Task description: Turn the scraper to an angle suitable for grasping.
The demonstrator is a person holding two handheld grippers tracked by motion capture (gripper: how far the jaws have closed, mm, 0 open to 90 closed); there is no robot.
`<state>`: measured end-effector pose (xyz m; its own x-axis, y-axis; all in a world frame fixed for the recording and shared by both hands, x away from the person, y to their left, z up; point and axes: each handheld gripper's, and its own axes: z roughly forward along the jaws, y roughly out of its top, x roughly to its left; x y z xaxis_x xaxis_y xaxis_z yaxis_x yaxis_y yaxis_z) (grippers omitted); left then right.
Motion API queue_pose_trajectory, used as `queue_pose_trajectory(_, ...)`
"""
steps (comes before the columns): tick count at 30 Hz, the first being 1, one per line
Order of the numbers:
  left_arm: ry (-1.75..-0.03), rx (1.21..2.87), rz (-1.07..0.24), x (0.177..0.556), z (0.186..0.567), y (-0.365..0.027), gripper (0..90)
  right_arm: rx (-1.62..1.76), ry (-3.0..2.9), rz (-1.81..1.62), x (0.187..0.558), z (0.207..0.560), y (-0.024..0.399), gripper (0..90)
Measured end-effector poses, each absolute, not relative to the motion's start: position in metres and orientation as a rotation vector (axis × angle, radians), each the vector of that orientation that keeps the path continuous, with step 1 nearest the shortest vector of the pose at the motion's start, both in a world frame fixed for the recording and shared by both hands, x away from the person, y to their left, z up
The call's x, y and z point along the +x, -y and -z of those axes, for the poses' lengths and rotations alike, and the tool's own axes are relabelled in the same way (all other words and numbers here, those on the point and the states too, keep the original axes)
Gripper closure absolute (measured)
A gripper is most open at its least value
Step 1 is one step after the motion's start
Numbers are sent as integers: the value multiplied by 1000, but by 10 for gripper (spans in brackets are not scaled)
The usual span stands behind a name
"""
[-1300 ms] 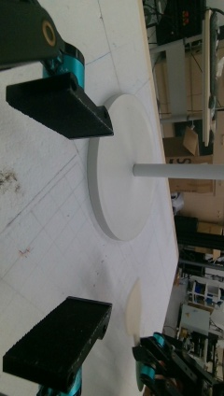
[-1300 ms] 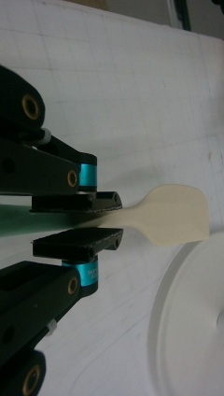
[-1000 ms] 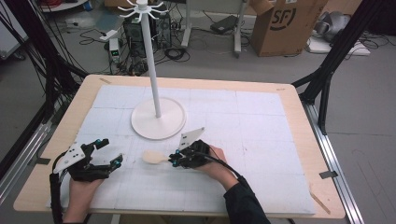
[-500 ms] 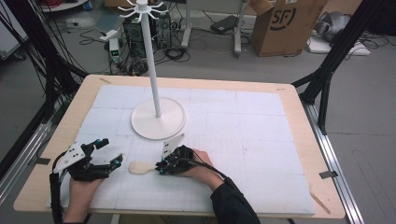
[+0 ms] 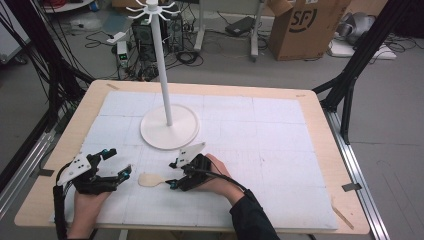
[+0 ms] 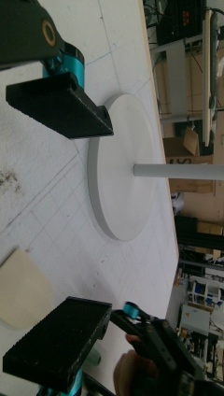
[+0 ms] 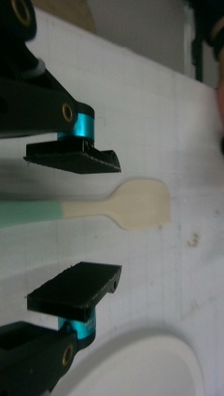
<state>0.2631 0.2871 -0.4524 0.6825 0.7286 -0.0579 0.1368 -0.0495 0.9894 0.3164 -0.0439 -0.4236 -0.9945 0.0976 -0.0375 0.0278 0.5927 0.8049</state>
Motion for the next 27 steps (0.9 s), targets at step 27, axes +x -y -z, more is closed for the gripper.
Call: queue_pose_trajectory(27,-734,1574,-562,263,452,-287,135,806,-2093,-1460,263,430,301,157)
